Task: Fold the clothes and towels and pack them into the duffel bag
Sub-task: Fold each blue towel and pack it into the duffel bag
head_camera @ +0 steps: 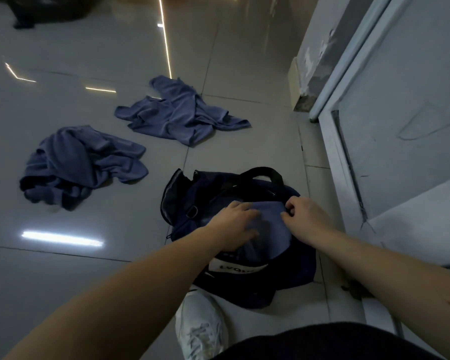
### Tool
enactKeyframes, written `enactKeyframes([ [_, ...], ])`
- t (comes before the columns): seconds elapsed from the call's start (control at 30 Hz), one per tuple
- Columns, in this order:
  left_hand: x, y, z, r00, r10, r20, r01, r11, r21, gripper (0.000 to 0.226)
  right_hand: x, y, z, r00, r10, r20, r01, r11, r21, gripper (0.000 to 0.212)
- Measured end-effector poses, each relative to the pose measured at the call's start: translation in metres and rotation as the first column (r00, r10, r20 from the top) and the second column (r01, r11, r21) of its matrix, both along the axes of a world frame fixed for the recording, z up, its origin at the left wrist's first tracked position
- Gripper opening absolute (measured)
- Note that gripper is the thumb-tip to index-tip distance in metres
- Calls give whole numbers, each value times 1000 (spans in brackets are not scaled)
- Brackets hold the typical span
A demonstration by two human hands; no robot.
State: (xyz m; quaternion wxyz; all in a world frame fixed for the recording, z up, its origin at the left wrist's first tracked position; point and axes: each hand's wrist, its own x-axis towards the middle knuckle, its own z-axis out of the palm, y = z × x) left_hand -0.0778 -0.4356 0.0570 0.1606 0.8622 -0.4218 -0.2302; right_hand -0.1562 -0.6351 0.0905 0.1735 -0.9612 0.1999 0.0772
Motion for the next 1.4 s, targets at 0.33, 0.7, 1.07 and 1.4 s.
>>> enactKeyframes([
  [0.33,56,156,69,897,440,26,-438,896,-70,29,109,143,75,857,494,-145,-508,857,-82,24],
  [0.7,132,342,8,694,713,95,-719,684,120,22,245,338,2,714,644,-275,-682,729,-61,16],
  [1.07,238,431,-81,455,889,48,-890,452,54,16,345,464,-112,834,552,12,-551,830,84,29],
  [1.4,252,440,-106,458,888,39,-889,459,-3,22,372,472,-142,897,410,161,-433,891,140,11],
])
